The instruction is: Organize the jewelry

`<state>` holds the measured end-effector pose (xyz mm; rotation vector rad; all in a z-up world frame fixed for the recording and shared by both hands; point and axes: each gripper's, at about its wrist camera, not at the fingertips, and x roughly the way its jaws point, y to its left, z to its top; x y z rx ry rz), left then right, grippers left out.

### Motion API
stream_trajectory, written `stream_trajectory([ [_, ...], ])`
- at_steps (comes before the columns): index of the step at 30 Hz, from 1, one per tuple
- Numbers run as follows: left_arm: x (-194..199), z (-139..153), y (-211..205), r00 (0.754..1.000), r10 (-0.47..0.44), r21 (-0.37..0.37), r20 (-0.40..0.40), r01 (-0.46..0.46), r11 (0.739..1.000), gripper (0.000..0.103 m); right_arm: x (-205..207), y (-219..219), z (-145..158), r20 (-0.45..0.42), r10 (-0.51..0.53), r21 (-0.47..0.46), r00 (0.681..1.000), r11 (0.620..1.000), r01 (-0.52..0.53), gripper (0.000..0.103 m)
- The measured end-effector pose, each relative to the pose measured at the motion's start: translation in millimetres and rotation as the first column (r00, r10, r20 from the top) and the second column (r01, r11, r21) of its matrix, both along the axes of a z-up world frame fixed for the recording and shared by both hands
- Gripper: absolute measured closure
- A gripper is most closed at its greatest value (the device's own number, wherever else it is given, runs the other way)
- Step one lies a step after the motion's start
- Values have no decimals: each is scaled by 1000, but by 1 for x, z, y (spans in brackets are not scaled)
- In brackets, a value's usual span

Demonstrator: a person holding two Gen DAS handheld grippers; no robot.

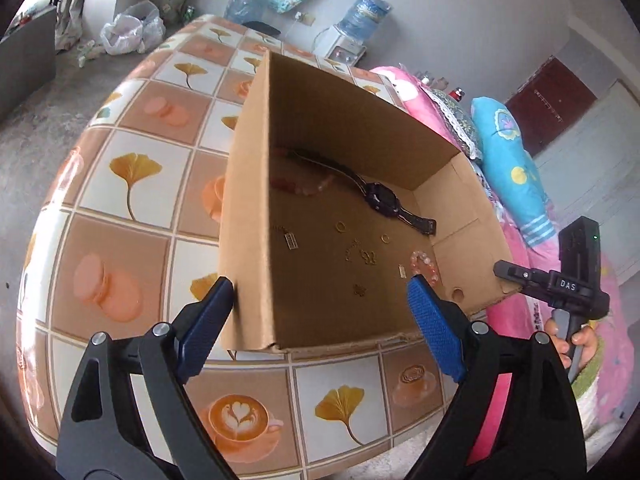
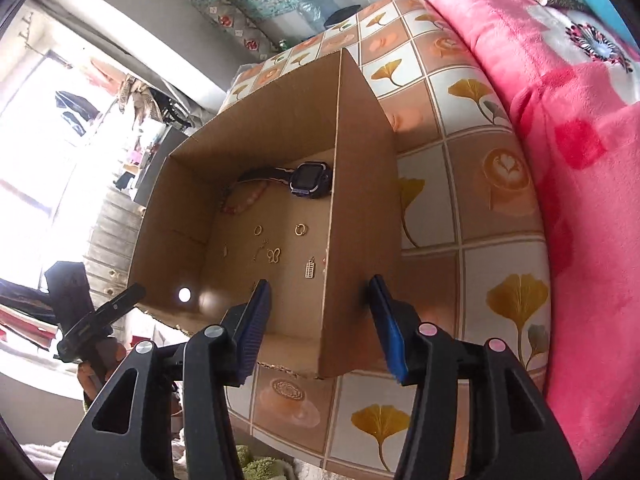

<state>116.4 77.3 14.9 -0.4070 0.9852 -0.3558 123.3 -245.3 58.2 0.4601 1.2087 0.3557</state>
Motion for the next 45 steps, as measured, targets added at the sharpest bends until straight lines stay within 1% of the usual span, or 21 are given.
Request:
stream_trajectory([
  [2,-2,1,-8,1000,5,42,7,-5,999,18,-1,5,2,9,9,-27,1000,1000,-8,52],
  [5,-7,5,-11,1000,13,63,17,-14,998,18,-4,4,6,12,7,-20,1000,1000,-7,52],
  [9,-23,9,-11,1000,5,48,4,-5,999,18,-17,2,9,17,7,-30,1000,1000,-7,52],
  [14,-52,8,-10,1000,-7,48,1,7,999,18,-46,-2,10,9,3,-13,1000,1000,-3,52],
  [17,-67,9,-9,1000,-8,52,24,7,999,18,-61,-1,11,21,-1,-21,1000,1000,1,52],
  [19,-77,14,-7,997,0,58,73,-4,998,18,-69,-2,13,40,-6,-26,999,1000,7,52],
  [21,-88,25,-5,991,37,97,128,-49,994,18,-81,-3,20,86,-35,-74,996,996,41,52],
  [22,-97,32,-4,984,59,120,168,-80,990,16,-87,-5,26,122,-52,-113,991,991,66,50],
  [24,-117,43,-3,968,80,139,237,-116,984,15,-107,-4,40,205,-75,-192,976,975,116,40],
  [25,-124,48,-3,962,88,146,260,-129,981,13,-119,-1,47,248,-77,-231,966,963,136,33],
  [26,-132,51,-5,955,94,158,281,-143,977,11,-130,4,52,284,-69,-269,956,952,148,28],
  [27,-138,54,-7,951,95,172,294,-150,974,10,-139,9,56,311,-49,-306,949,940,149,27],
  [28,-144,56,-11,948,93,199,304,-159,967,10,-148,16,59,330,-24,-340,944,929,143,23],
  [29,-148,57,-16,947,91,230,307,-167,959,9,-156,24,60,342,6,-376,940,917,131,18],
  [32,-155,58,-32,949,76,309,306,-175,935,9,-171,48,61,361,87,-447,928,890,90,10],
  [34,-155,57,-43,952,69,358,299,-178,917,9,-177,66,57,356,122,-464,926,884,62,8],
  [36,-153,54,-51,954,70,380,292,-183,906,9,-178,83,52,348,155,-478,924,878,32,8],
  [40,-145,50,-58,970,53,396,235,-146,906,9,-173,99,46,337,117,-467,934,882,58,7],
  [41,-143,49,-60,973,44,407,225,-135,904,9,-171,101,46,334,101,-462,937,884,69,7],
  [43,-139,45,-63,979,45,439,198,-130,889,9,-168,104,46,329,61,-451,942,887,101,7],
  [45,-139,43,-64,980,62,437,189,-140,888,9,-165,106,46,326,48,-440,944,892,106,7],
])
